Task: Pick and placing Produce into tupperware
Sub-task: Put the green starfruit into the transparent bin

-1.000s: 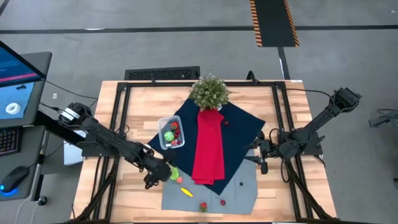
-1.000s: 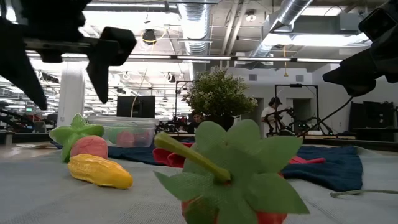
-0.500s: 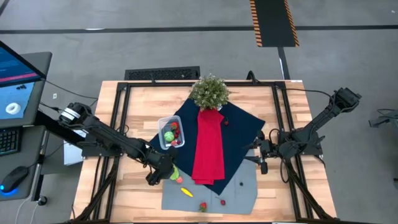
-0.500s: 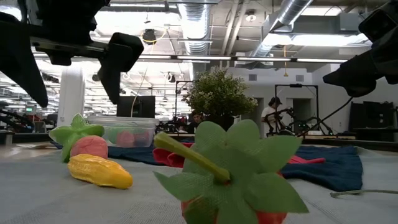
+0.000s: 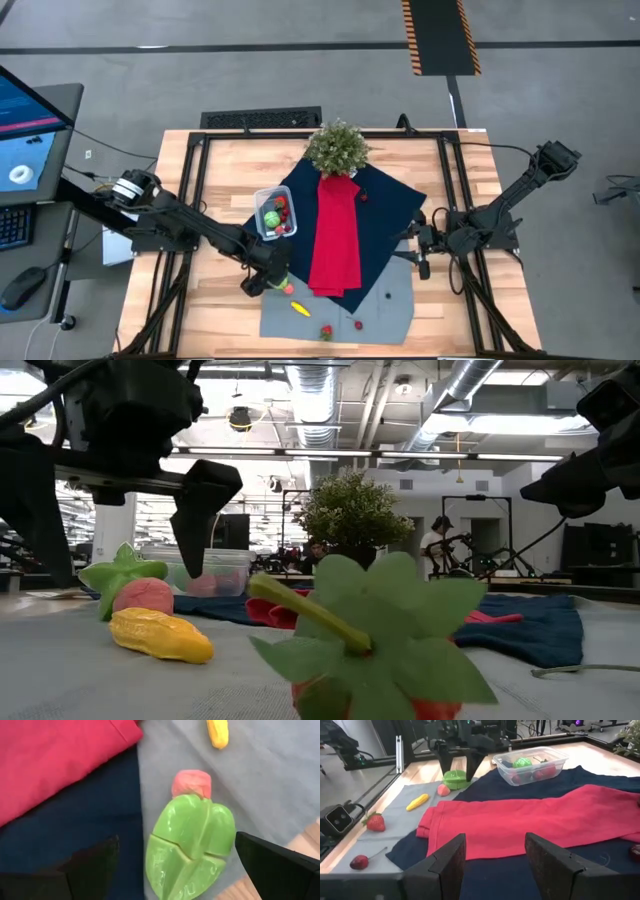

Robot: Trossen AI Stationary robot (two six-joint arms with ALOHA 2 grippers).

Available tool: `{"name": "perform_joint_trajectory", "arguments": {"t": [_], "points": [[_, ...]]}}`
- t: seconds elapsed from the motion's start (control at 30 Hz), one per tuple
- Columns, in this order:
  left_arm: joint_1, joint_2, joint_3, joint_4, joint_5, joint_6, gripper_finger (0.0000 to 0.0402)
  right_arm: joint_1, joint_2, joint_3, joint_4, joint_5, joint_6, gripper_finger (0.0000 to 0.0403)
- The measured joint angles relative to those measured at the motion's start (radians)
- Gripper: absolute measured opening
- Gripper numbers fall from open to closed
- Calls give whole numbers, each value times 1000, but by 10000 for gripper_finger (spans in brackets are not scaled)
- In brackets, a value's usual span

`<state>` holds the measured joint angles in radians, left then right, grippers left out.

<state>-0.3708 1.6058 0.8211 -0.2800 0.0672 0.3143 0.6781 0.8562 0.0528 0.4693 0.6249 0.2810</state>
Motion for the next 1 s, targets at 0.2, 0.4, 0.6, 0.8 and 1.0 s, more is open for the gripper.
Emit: {"name": "perform_joint_trajectory", "arguments": {"t": [0.2, 0.4, 0.6, 0.8, 1.0], "points": [[14, 0, 0, 2, -3, -11, 389, 0, 0, 0, -20, 0, 0, 225], [19, 0, -8, 1, -14, -28, 367, 0, 0, 0, -20, 0, 0, 225], [19, 0, -8, -4, -2, -43, 340, 0, 0, 0, -21, 0, 0, 225], [19, 0, -8, -5, 1, -49, 301, 0, 0, 0, -21, 0, 0, 225], [19, 0, -8, -4, 0, -78, 245, 0, 0, 0, -21, 0, 0, 225]]}}
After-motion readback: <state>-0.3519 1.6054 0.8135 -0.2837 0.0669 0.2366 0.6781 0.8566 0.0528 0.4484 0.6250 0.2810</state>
